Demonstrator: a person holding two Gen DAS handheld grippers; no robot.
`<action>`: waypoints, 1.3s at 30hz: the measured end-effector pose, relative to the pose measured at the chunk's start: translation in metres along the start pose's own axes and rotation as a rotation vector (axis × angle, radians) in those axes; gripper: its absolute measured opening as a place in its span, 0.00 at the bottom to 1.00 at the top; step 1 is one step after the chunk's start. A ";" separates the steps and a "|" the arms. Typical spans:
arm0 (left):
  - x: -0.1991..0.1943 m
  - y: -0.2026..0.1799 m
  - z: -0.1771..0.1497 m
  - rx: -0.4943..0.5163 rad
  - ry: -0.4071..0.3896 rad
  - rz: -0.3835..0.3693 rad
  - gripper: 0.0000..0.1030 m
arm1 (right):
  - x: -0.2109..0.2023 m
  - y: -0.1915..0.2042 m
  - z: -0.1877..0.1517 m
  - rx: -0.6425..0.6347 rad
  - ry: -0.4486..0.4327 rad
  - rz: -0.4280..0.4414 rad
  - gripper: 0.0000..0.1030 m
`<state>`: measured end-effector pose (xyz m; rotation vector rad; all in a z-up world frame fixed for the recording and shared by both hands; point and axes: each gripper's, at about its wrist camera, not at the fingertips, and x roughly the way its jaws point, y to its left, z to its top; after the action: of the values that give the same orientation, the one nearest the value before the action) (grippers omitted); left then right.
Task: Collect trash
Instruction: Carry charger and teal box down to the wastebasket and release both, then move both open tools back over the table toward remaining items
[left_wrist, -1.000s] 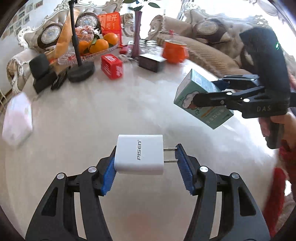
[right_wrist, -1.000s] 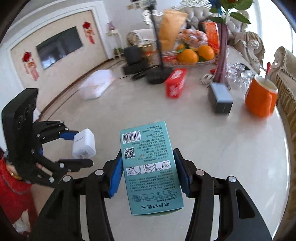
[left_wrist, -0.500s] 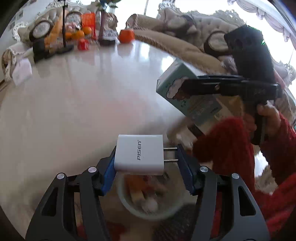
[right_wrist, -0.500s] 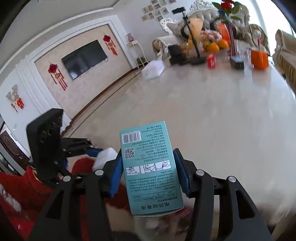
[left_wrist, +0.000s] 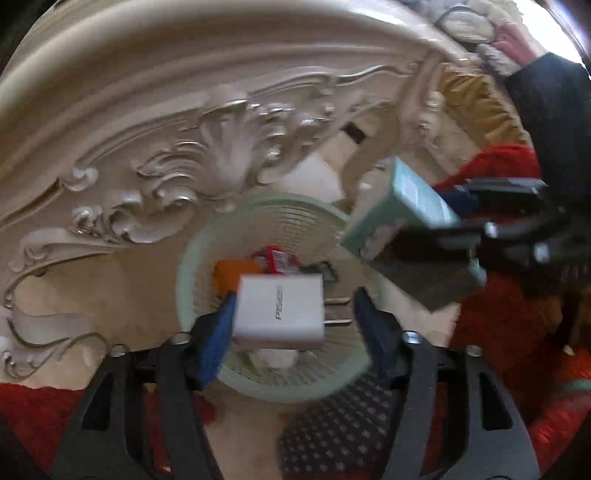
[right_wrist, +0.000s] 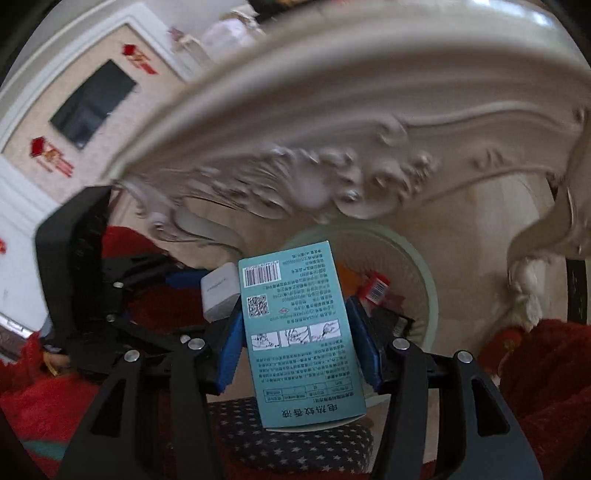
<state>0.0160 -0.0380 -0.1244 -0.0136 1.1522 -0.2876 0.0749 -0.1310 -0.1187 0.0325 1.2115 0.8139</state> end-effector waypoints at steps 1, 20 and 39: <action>0.004 0.004 0.006 -0.001 -0.003 0.011 0.88 | 0.006 0.000 0.000 -0.003 0.007 -0.028 0.71; -0.012 0.017 -0.011 -0.073 -0.122 0.054 0.88 | 0.012 0.006 -0.019 -0.035 -0.001 -0.171 0.80; -0.163 0.095 0.260 -0.066 -0.545 0.248 0.88 | -0.150 -0.002 0.229 -0.249 -0.584 -0.292 0.85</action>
<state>0.2102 0.0554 0.1140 -0.0060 0.6117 -0.0181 0.2501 -0.1287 0.0915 -0.1019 0.5429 0.6304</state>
